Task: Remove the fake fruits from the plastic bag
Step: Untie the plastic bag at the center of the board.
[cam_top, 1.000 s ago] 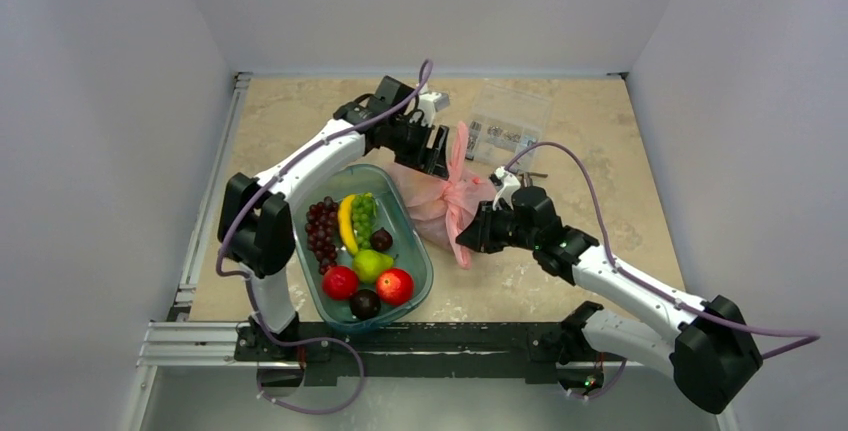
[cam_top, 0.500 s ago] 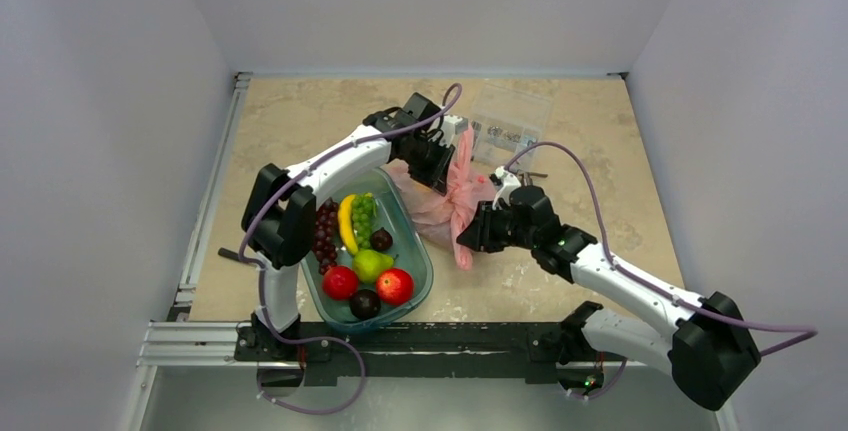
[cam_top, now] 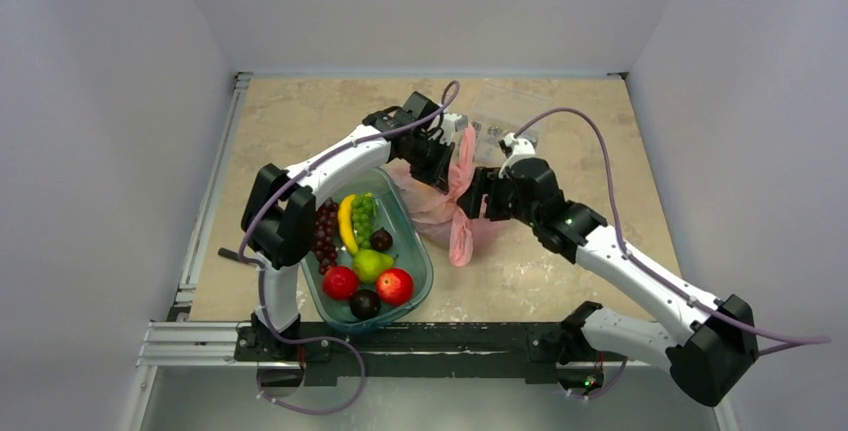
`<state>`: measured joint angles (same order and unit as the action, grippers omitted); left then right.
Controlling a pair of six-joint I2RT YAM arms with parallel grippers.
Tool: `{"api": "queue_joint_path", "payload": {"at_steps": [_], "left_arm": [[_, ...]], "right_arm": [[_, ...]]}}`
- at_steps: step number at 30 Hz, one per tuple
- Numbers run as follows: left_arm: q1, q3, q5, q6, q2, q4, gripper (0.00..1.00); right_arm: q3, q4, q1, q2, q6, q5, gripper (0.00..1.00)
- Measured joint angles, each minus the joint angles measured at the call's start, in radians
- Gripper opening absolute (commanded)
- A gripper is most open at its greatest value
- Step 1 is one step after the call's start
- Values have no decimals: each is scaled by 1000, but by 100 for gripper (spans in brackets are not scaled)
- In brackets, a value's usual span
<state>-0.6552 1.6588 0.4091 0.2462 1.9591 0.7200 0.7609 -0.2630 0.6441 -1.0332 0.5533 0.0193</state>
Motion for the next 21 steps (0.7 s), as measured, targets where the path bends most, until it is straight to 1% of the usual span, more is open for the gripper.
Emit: {"api": "queue_joint_path", "payload": {"at_steps": [2,7,13,15,17,19,21], "left_arm": [[0,0,8,5,0,0,0],[5,0,24,8,-4,0,0],[14,0,37,14,-12,0,0],[18,0,42,23,-14,0,0],[21,0,50,24,-18,0,0],[25,0,55,26,-23,0,0],[27,0,60,27,-27,-1,0]], "right_arm": [[56,-8,0,-42,-24,34,65],[172,-20,0,-191,-67,104,57],[189,-34,0,-276,-82,146,54],[187,-29,0,-285,-82,150,51],[182,-13,0,-292,-82,154,40],[181,-1,0,-304,-80,157,25],[180,12,0,-318,-73,162,1]]}}
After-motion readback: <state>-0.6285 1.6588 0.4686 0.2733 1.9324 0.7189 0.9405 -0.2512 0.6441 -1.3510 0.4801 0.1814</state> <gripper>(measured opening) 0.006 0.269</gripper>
